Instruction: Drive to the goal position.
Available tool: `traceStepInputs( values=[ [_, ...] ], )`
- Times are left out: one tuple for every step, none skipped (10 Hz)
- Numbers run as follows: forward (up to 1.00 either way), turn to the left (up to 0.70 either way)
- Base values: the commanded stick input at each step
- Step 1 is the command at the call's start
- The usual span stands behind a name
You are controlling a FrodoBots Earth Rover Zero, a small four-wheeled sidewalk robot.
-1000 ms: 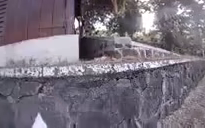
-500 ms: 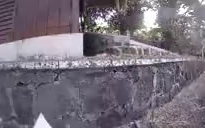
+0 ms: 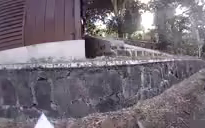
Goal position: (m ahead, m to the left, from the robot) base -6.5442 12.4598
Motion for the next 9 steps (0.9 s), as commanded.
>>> traceStepInputs(
  values=[
    [0.0,0.0],
    [0.0,0.0],
    [0.0,0.0],
    [0.0,0.0],
    [0.0,0.12],
    [0.0,0.4],
    [0.0,0.68],
    [0.0,0.7],
    [0.0,0.7]
  ],
)
